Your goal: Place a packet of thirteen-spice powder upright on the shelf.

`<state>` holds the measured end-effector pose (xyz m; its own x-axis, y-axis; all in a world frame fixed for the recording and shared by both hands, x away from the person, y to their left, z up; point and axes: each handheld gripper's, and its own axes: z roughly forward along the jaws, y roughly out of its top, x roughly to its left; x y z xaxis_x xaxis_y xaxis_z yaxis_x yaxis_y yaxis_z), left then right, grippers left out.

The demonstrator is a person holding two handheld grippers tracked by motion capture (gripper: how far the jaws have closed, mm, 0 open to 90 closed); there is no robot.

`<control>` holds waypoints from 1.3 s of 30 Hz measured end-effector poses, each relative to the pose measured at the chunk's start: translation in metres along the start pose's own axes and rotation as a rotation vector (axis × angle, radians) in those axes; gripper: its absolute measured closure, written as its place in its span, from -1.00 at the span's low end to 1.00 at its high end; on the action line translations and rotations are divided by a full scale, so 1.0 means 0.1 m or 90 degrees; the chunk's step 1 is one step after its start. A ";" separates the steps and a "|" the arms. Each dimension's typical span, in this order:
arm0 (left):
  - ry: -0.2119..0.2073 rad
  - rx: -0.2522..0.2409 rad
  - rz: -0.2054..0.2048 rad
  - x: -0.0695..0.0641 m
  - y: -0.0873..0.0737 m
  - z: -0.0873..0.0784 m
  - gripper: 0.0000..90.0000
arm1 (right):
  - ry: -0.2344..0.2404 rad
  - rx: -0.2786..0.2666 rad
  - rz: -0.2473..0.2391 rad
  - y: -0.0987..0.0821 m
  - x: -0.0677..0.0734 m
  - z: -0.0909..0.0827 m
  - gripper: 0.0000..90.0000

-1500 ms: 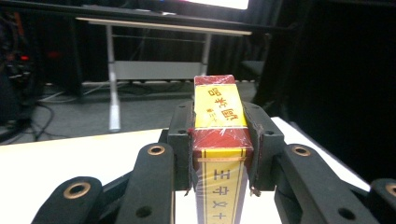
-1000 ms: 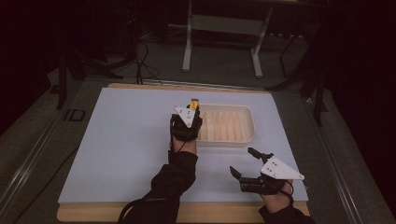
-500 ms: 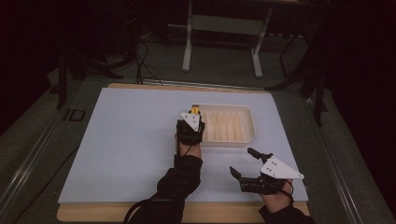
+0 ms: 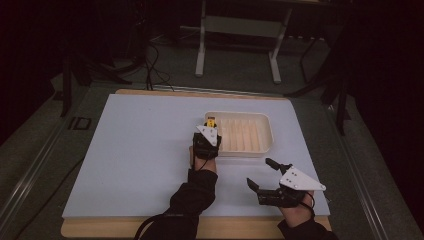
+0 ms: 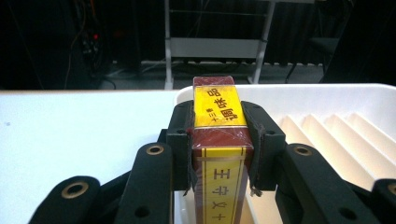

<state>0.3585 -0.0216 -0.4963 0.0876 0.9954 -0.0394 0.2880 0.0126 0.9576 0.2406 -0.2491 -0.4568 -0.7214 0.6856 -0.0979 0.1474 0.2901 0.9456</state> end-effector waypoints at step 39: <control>-0.212 0.075 0.077 0.03 0.39 -0.41 -0.91 | -0.003 0.010 0.017 -0.01 -0.04 0.02 -0.70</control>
<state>0.3313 -0.0139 -0.4474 0.4273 0.9034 -0.0372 0.3626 -0.1335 0.9223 0.2444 -0.2509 -0.4582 -0.7140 0.6962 -0.0741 0.1773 0.2822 0.9428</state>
